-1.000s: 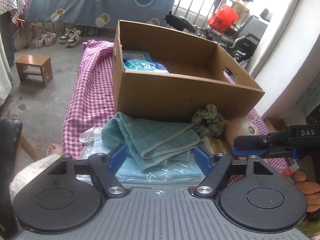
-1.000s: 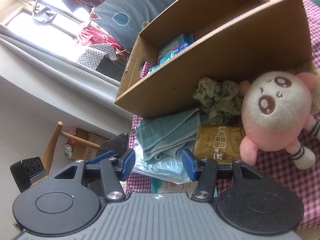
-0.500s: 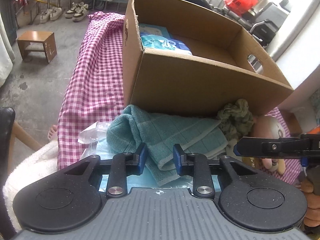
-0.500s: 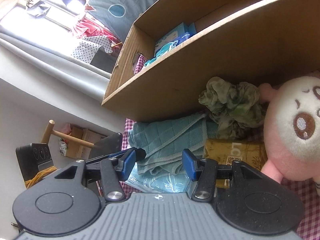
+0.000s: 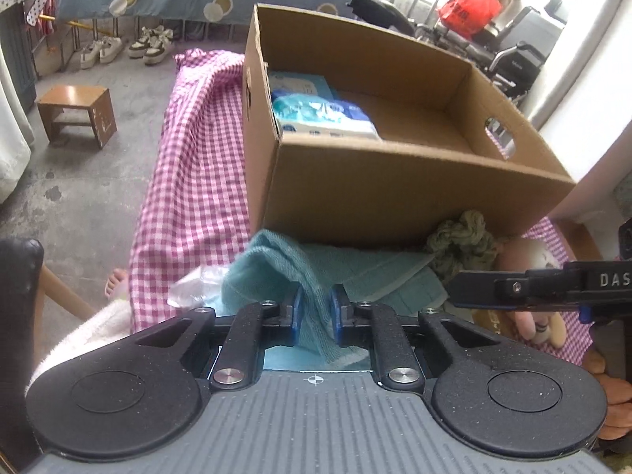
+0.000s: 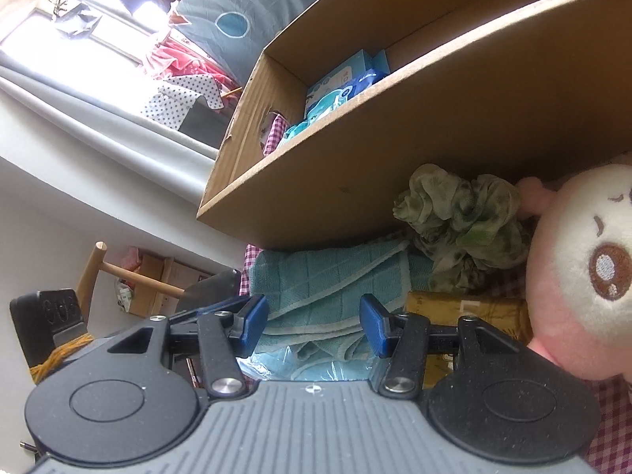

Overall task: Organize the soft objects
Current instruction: 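Grasp the teal towel with the left gripper, then grasp the towel with the right gripper while the left gripper lifts it toward the box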

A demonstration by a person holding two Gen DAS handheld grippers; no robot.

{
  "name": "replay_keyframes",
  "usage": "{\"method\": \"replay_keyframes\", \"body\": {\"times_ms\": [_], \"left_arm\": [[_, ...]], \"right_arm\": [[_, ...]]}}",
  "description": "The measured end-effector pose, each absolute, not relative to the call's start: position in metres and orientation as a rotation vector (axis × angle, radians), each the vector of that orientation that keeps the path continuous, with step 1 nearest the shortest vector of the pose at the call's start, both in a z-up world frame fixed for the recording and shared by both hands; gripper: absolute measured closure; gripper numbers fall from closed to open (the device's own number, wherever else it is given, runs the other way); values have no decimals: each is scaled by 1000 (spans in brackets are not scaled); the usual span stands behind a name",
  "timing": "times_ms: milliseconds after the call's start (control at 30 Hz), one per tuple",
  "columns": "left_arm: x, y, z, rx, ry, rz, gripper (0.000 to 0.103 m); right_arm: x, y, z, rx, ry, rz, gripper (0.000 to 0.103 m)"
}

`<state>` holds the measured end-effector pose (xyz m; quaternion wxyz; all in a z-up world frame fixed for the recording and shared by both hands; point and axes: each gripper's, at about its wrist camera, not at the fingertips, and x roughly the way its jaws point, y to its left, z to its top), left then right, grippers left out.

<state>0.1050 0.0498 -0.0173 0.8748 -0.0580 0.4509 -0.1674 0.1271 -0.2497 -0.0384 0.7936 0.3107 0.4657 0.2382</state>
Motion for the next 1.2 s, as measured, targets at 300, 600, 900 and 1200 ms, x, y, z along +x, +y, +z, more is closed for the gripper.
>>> {"method": "replay_keyframes", "body": {"times_ms": [300,600,900,1200], "left_arm": [[134,70,-31,-121,980,-293,84],[151,92,-41,-331,1031,-354,17],[167,71,-56,-270,1086,-427,38],[138,75,-35,-276,1032,-421,88]], "right_arm": [[127,-246,-42,671,1005,520,48],[130,-239,-41,650,1010,526,48],[131,-239,-43,658,1013,520,48],[126,-252,-43,670,994,505,48]]}}
